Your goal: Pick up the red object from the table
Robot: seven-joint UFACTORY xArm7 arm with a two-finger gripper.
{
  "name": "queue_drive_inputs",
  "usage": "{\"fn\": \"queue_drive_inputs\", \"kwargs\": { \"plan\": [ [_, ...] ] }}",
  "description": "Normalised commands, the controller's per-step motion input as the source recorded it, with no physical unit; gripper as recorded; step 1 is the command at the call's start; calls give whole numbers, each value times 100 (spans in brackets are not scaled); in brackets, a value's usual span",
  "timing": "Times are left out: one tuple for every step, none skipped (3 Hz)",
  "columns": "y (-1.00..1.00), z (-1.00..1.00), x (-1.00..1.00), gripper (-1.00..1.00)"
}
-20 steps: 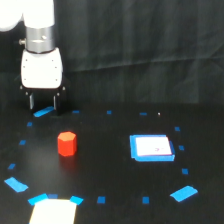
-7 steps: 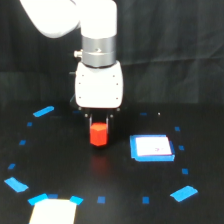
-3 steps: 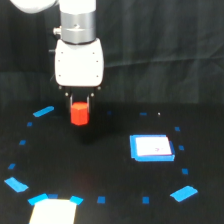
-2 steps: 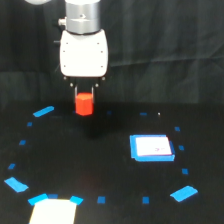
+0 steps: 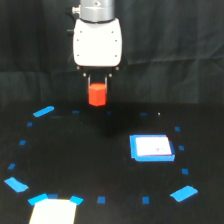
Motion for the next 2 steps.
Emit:
{"fn": "queue_drive_inputs", "kwargs": {
  "plan": [
    [-9,-35,50,-100],
    [2,-22,21,-100]
  ]
}}
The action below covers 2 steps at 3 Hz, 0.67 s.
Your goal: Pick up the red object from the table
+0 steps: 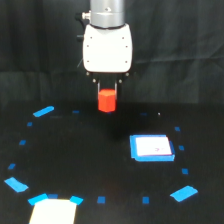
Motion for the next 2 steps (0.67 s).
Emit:
{"fn": "queue_drive_inputs", "kwargs": {
  "plan": [
    [-8,62,100,-68],
    [10,-34,14,-100]
  ]
}}
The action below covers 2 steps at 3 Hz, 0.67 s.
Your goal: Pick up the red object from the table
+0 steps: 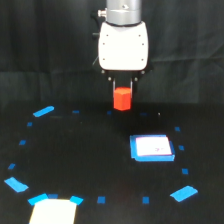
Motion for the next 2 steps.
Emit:
{"fn": "queue_drive_inputs", "kwargs": {
  "plan": [
    [-26,16,100,-100],
    [23,87,100,-100]
  ]
}}
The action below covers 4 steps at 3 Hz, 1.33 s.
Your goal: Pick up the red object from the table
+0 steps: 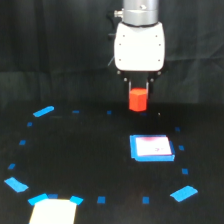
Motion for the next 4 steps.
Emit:
{"fn": "queue_drive_inputs", "kwargs": {
  "plan": [
    [-28,61,100,-37],
    [-10,16,100,-100],
    [-10,-7,82,-76],
    [-54,7,58,-100]
  ]
}}
